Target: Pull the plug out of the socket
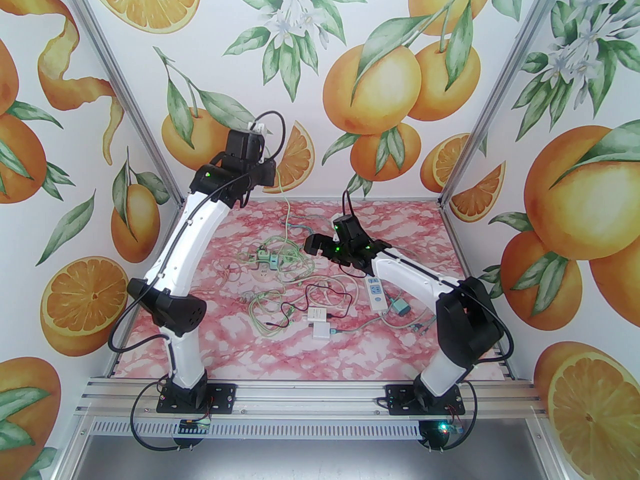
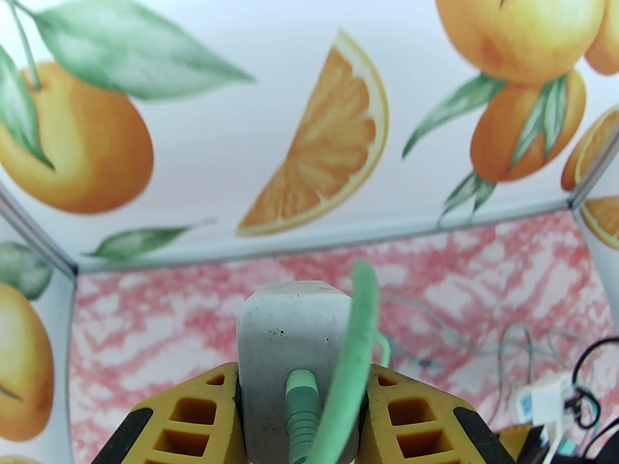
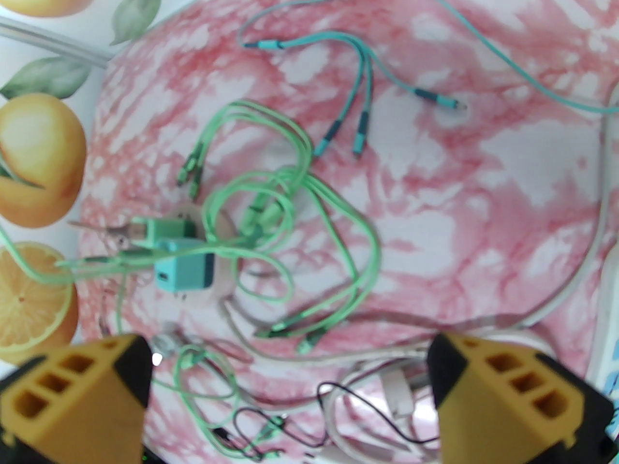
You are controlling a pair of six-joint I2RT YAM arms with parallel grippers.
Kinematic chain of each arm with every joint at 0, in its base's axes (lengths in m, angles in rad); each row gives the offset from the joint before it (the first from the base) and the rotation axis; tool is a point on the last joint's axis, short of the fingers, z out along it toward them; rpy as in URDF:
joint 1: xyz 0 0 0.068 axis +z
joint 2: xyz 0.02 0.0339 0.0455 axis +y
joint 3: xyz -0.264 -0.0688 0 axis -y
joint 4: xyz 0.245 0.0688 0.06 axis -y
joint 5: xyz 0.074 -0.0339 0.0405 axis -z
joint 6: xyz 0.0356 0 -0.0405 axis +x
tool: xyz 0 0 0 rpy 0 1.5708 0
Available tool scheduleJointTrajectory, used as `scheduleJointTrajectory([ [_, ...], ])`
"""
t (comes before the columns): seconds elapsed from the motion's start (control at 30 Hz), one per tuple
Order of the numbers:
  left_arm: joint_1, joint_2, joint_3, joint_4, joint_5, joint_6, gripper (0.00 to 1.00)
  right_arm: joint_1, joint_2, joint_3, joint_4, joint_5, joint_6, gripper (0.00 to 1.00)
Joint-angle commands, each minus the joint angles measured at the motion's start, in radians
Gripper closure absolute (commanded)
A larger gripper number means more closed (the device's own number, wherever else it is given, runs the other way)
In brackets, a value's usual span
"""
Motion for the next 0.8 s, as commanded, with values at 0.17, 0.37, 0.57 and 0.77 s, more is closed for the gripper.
scheduleJointTrajectory([
  [0.17,0.147,-0.095,0.035,0.024,-0.098,0.065,1.0,-0.002,0.005,-0.005,0.012,0.01,-0.019,0.0],
  [0.37,0.182,-0.187,-0.035,0.031,-0.147,0.11,1.0,0.017,0.048,0.032,0.028,-0.021,-0.044,0.0],
  [0.57,0.189,-0.257,-0.12,0.037,-0.074,0.072,0.98,0.128,0.083,0.108,0.076,0.009,-0.198,0.0],
  [0.77,0.185,-0.266,-0.141,0.021,-0.047,0.045,0.99,0.211,0.264,0.32,0.153,-0.05,-0.275,0.11],
])
